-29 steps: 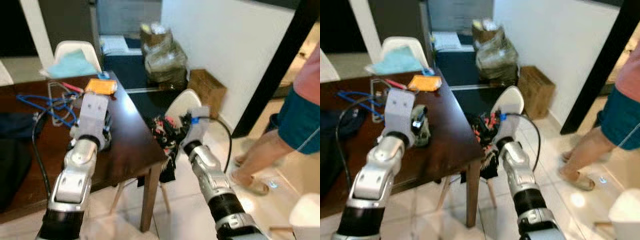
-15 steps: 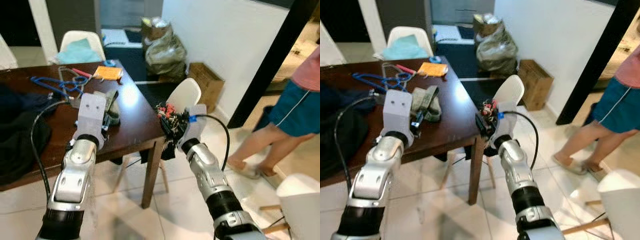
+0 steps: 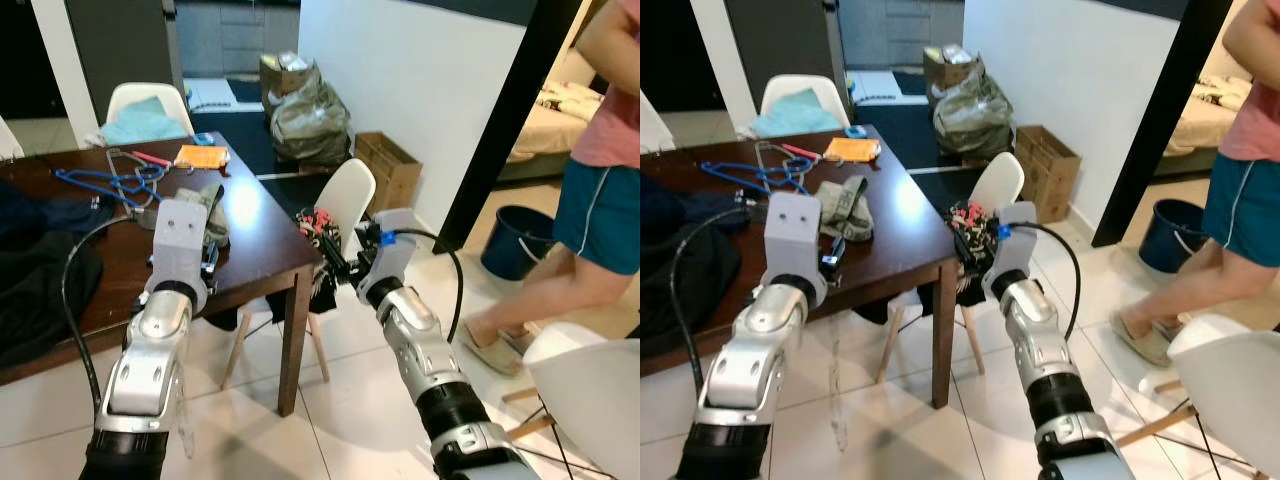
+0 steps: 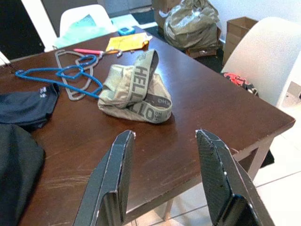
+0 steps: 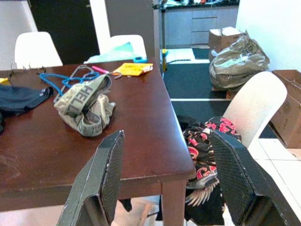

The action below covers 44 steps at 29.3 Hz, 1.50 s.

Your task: Hang hanger

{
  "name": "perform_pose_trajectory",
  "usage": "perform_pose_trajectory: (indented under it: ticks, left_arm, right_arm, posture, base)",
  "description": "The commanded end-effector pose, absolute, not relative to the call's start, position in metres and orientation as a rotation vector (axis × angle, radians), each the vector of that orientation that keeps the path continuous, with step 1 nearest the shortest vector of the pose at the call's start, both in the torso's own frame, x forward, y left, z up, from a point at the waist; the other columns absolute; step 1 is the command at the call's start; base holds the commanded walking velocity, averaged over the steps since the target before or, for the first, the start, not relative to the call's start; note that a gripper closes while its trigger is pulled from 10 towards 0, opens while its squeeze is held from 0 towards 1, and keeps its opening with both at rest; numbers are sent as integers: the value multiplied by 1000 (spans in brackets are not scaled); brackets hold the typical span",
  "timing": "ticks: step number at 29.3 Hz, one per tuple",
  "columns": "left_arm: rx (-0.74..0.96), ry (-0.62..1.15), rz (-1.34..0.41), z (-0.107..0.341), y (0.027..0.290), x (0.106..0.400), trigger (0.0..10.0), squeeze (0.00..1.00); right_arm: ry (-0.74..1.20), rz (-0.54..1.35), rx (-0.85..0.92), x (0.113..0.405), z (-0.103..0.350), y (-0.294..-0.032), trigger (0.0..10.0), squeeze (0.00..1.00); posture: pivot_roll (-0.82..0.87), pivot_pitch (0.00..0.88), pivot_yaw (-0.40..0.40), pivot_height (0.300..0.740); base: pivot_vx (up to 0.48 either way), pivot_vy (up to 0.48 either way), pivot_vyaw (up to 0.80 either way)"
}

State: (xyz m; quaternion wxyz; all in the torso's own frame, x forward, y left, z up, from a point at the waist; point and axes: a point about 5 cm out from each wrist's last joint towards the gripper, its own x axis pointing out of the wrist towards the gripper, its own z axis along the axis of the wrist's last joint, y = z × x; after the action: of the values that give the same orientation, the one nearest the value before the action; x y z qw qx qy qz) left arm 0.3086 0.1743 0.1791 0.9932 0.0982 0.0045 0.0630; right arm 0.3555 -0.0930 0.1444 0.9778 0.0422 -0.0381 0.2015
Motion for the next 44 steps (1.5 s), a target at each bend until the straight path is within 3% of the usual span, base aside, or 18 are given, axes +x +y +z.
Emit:
perform_pose_trajectory:
  ticks: [1,15,27,44]
  left_arm:
    - [211,56,140,168,178,307,10000,0]
    - [211,60,179,168,182,303,10000,0]
    - [202,56,189,169,183,302,10000,0]
    - [192,54,179,172,181,303,10000,0]
  right_arm:
    - [-35,420,73,354,136,-92,10000,0]
    - [-24,468,51,351,132,-83,10000,0]
    - [-8,428,104,353,130,-89,10000,0]
    - [-7,438,108,352,129,-86,10000,0]
  posture:
    - [70,0,-105,740]
    - [84,0,-113,740]
    - [81,0,-113,740]
    - [86,0,-114,740]
  base:
    - [0,0,0]
    - [0,0,686]
    - [0,0,0]
    - [0,480,0]
